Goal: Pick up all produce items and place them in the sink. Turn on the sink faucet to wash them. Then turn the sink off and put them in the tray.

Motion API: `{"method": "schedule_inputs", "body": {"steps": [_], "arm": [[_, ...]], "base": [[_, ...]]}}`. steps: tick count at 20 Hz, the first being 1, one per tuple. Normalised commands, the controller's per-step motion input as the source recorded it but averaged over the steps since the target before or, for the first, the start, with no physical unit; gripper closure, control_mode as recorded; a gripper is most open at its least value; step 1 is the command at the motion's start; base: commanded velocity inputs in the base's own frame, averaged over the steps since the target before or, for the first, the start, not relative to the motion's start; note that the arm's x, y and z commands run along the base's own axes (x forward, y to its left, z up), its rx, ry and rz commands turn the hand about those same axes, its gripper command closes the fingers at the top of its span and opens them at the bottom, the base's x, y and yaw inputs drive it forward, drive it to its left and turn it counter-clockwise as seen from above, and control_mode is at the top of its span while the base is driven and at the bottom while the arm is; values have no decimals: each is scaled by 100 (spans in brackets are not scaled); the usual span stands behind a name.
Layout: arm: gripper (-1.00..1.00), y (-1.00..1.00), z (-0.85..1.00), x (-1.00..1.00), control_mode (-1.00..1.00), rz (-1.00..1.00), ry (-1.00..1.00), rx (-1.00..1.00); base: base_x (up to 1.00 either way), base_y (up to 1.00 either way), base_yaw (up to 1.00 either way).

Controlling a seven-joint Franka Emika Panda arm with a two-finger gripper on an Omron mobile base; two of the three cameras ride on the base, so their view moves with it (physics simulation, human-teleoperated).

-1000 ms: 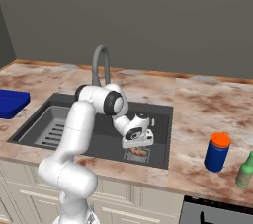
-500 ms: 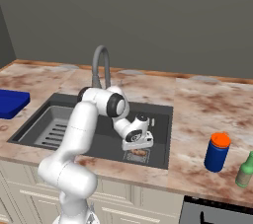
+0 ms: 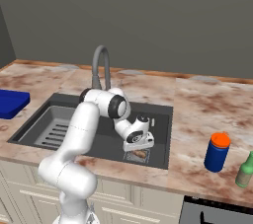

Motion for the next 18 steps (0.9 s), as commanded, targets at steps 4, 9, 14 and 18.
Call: {"method": "schedule_inputs", "body": {"steps": [4, 9, 14, 18], "arm": [[-100, 0, -26, 6, -100, 4, 0, 0], [-100, 0, -28, 7, -100, 4, 0, 0], [100, 5, -35, 4, -100, 5, 0, -1], [100, 7, -24, 1, -100, 4, 1, -2]], "base": [[0, 0, 0], [0, 0, 0], [0, 0, 0], [0, 0, 0]]}}
